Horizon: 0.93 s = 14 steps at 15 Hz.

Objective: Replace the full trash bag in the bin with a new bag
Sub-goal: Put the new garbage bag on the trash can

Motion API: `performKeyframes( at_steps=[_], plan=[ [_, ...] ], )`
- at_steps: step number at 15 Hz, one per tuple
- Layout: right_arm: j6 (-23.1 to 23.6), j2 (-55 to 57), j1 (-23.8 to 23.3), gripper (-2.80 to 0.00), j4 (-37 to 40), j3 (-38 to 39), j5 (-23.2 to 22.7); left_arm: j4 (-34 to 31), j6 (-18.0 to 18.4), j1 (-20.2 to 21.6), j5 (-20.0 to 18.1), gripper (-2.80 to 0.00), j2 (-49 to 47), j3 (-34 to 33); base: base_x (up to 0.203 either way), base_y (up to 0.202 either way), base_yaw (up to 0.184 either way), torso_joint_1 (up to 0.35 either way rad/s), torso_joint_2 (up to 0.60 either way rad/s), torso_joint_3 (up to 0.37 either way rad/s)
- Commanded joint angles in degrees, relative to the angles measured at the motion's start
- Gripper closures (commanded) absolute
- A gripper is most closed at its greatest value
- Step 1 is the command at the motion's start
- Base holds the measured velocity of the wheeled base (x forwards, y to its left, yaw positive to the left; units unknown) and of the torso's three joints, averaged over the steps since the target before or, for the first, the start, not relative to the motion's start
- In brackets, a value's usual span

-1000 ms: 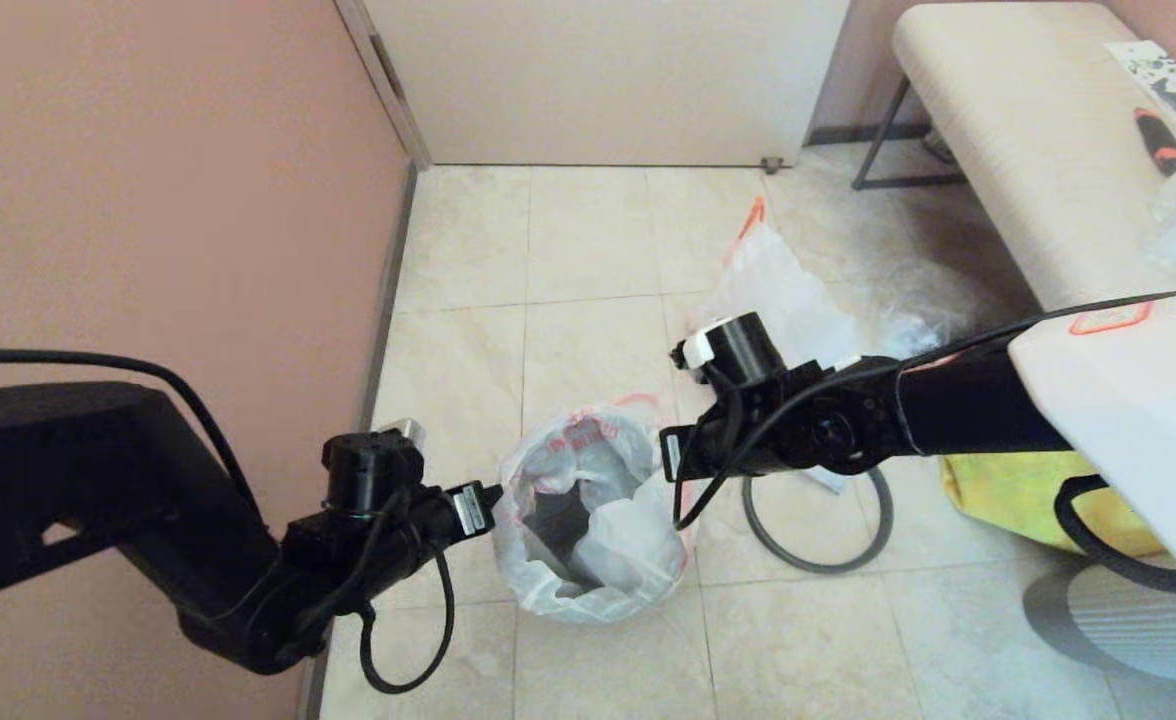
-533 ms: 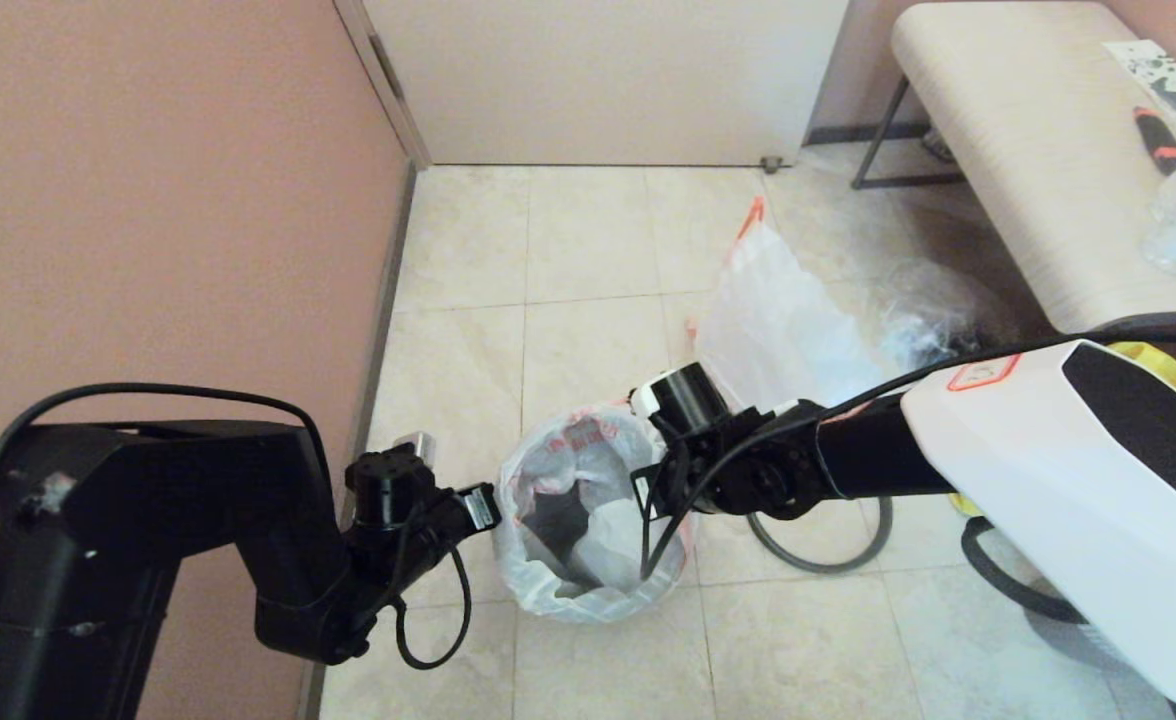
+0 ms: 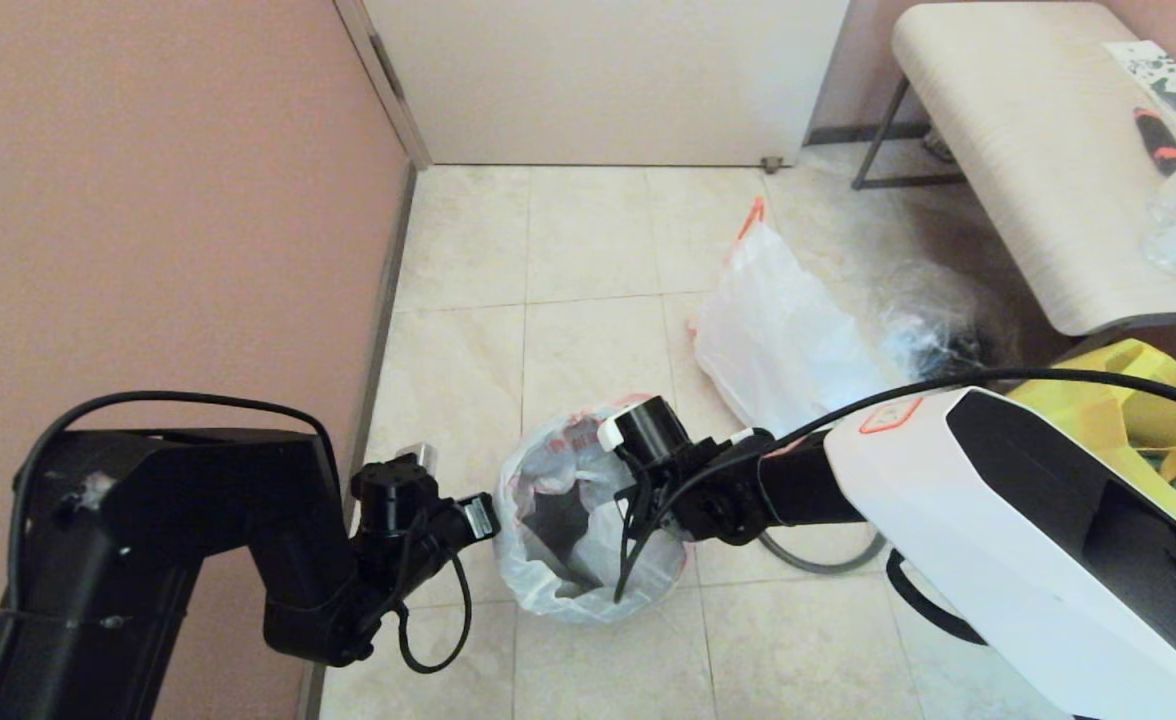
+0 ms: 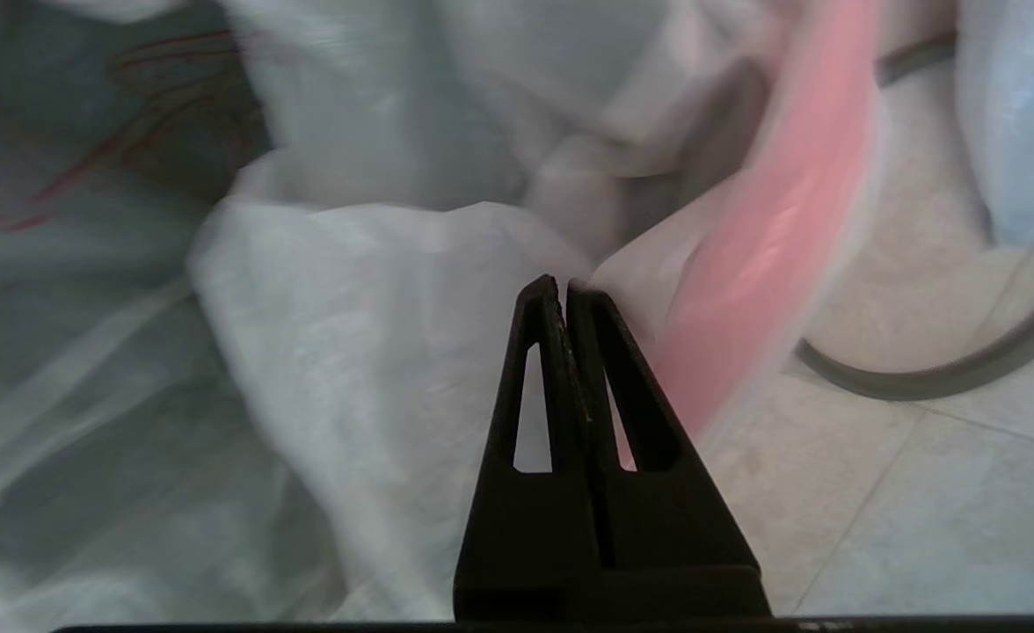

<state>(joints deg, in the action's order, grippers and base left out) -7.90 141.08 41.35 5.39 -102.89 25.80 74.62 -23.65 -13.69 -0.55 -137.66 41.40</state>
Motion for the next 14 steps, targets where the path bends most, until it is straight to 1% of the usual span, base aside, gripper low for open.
performKeyframes(
  at_steps=[1,5,7,14],
  plan=[
    [-0.1,0.23,-0.46,0.0,-0.2,-0.04,0.55,0.39,-0.17,-0.02,0.02,0.0,-0.24,0.09,0.0,0.0,0.0,0.0,0.0,0.0],
    [-0.25,-2.65,-1.11,0.0,-0.04,1.03,0.97,0.35,-0.08,-0.02,0.02,0.0,-0.33,0.09,0.0,0.0,0.0,0.0,0.0,0.0],
    [-0.36,-4.36,-1.12,0.0,-0.16,2.98,1.09,0.35,-0.08,-0.02,0.02,0.0,-0.33,0.26,0.0,0.0,0.0,0.0,0.0,0.0],
    [-0.53,-4.66,-3.91,0.0,-0.39,5.79,1.18,0.35,0.01,-0.02,0.2,0.0,-0.6,0.35,0.0,0.0,0.0,0.0,0.0,0.0]
  ],
)
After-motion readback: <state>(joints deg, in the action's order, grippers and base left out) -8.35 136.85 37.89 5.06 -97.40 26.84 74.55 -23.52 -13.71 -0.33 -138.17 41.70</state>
